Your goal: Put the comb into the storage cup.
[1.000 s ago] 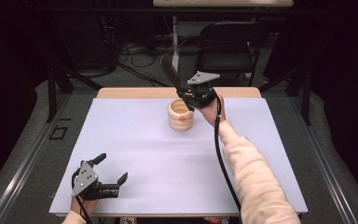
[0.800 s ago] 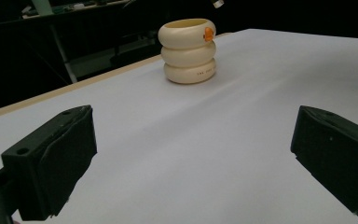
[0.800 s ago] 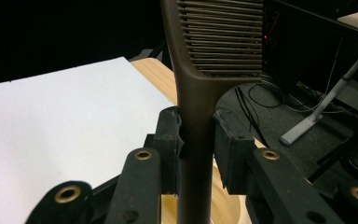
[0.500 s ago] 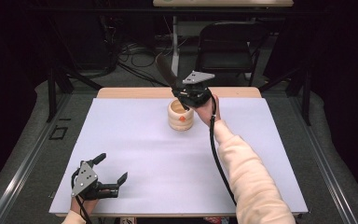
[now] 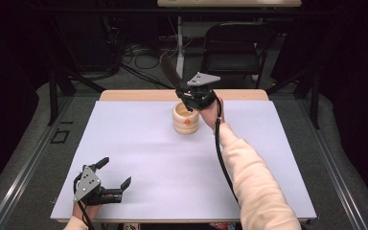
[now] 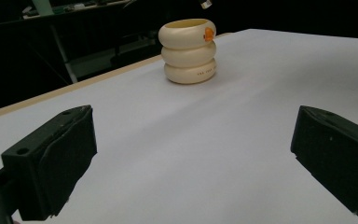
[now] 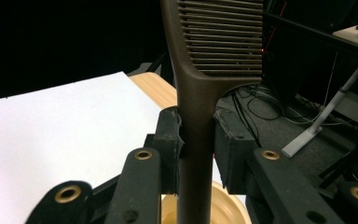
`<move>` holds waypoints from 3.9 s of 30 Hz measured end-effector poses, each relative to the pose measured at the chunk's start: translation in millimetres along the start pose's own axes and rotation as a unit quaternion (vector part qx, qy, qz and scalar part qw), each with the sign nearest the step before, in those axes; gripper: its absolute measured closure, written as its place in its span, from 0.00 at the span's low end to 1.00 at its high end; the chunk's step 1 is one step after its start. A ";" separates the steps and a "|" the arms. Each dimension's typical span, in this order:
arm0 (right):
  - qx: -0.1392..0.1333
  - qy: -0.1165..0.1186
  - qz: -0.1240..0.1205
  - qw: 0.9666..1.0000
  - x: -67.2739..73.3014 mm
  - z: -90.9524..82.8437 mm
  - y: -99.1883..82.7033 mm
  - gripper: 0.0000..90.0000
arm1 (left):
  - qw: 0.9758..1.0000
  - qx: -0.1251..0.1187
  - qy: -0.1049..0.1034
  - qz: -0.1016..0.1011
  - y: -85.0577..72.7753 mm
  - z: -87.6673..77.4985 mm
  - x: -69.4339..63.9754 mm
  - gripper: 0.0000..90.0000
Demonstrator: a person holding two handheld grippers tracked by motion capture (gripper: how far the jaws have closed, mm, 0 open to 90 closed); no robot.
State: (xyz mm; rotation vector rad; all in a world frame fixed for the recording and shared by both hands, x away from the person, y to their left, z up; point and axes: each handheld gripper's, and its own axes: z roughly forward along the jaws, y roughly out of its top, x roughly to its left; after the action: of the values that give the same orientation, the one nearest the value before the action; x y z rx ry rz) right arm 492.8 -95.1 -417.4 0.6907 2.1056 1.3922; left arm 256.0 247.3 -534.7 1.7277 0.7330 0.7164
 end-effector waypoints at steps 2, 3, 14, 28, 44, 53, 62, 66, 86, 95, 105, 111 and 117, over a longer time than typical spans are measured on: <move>-0.004 -0.001 0.003 1.000 -0.2 0.9 -0.4 0.81 | 1.000 0.000 0.000 -0.001 0.0 -0.1 -0.1 0.00; -0.004 -0.001 0.003 1.000 -0.1 1.2 -0.7 0.80 | 1.000 0.000 0.000 -0.001 0.0 -0.1 0.0 0.00; -0.013 -0.005 0.009 1.000 -0.9 7.4 -4.7 0.80 | 1.000 -0.001 0.001 0.000 0.0 -0.2 -0.1 0.00; -0.020 -0.012 0.015 1.000 -5.7 15.9 -13.1 0.81 | 1.000 -0.001 0.000 0.000 0.0 -0.3 -0.1 0.00; -0.009 -0.006 0.023 1.000 -6.9 30.9 -28.9 0.81 | 1.000 -0.001 0.001 -0.002 -0.3 -0.1 0.1 0.00; -0.001 -0.003 0.027 1.000 -7.9 34.6 -35.8 0.80 | 1.000 -0.002 0.001 -0.002 -0.3 -0.3 0.1 0.00; 0.007 0.000 0.027 1.000 -7.4 37.6 -42.7 0.80 | 1.000 -0.001 0.002 -0.002 -0.3 -0.4 0.2 0.00; 0.011 0.003 0.026 1.000 -8.0 38.6 -46.2 0.80 | 1.000 -0.001 0.002 -0.002 -0.3 -0.4 0.2 0.00; 0.026 0.004 0.022 0.999 -8.7 41.1 -58.9 0.80 | 1.000 0.000 0.001 -0.002 -0.2 -0.3 -0.1 0.00; 0.032 0.006 0.018 0.999 -8.1 42.3 -62.5 0.80 | 1.000 -0.001 0.001 -0.001 -0.1 -0.4 -0.1 0.00; 0.038 0.007 0.018 0.999 -8.1 43.3 -65.6 0.80 | 1.000 -0.001 0.001 -0.001 -0.1 -0.4 -0.2 0.00; 0.043 0.009 0.016 0.999 -8.3 43.4 -66.7 0.80 | 1.000 -0.001 0.001 -0.001 0.0 -0.3 -0.3 0.00; 0.046 0.009 0.018 0.999 -8.9 43.4 -67.5 0.80 | 1.000 -0.001 0.001 -0.002 -0.1 -0.4 -0.2 0.00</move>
State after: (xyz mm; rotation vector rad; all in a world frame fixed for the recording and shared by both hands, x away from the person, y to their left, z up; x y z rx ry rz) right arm 519.4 -95.1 -493.6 0.7591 2.1922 1.3318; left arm 255.6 247.4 -534.7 1.7236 0.7358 0.7162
